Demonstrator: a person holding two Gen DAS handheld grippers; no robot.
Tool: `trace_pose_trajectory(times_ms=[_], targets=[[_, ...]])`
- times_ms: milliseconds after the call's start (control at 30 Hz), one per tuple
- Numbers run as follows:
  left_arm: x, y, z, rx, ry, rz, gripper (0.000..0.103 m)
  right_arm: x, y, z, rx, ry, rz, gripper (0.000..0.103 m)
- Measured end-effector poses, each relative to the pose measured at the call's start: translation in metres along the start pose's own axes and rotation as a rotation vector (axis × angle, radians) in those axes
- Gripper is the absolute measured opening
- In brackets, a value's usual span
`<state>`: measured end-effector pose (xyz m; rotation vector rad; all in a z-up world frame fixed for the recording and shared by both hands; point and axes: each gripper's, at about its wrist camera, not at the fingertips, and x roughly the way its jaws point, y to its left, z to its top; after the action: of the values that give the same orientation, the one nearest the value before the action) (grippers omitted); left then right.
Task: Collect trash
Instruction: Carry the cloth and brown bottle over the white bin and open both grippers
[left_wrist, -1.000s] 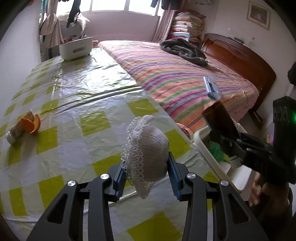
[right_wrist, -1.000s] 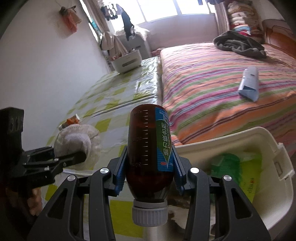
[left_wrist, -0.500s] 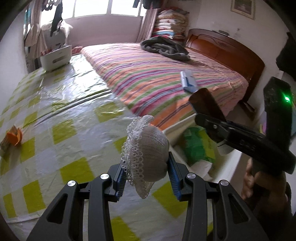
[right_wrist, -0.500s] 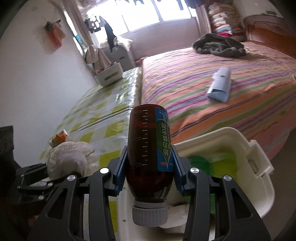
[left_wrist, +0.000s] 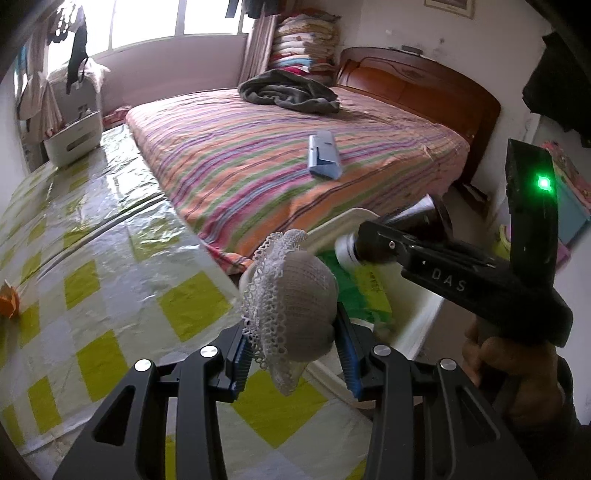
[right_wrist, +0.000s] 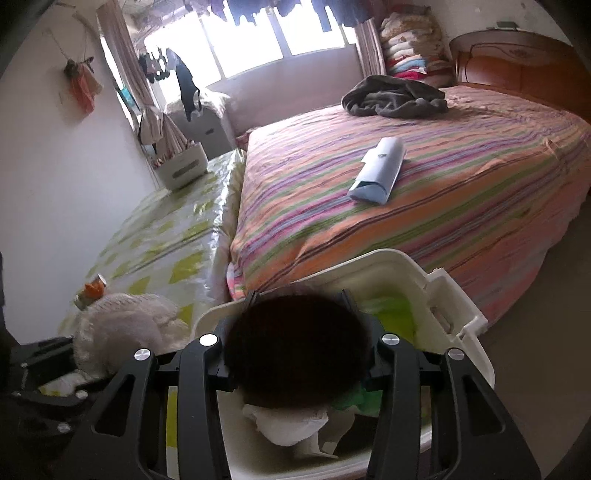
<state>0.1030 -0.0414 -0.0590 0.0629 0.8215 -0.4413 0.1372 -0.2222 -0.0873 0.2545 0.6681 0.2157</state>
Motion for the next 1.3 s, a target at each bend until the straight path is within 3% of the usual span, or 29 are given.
trace_pose_trajectory(times_ms=[233,300,400,933,1300], targets=[[0.005,-0.01,0.002,0.019,0.009,-0.006,0.039,-0.01,-0.004,0.004,0.042,-0.051,-0.005,0.046],[0.006,-0.012,0.003,0.024,0.012,-0.005,0.039,-0.015,-0.007,0.006,0.064,-0.079,-0.003,0.056],[0.009,-0.015,0.004,0.031,0.017,-0.005,0.039,-0.025,-0.012,0.01,0.085,-0.122,-0.006,0.06],[0.033,-0.037,0.013,0.053,0.06,-0.026,0.039,-0.054,-0.044,0.007,0.223,-0.248,-0.007,0.067],[0.045,-0.05,0.017,0.076,0.079,-0.018,0.04,-0.045,-0.052,0.004,0.266,-0.234,0.002,0.069]])
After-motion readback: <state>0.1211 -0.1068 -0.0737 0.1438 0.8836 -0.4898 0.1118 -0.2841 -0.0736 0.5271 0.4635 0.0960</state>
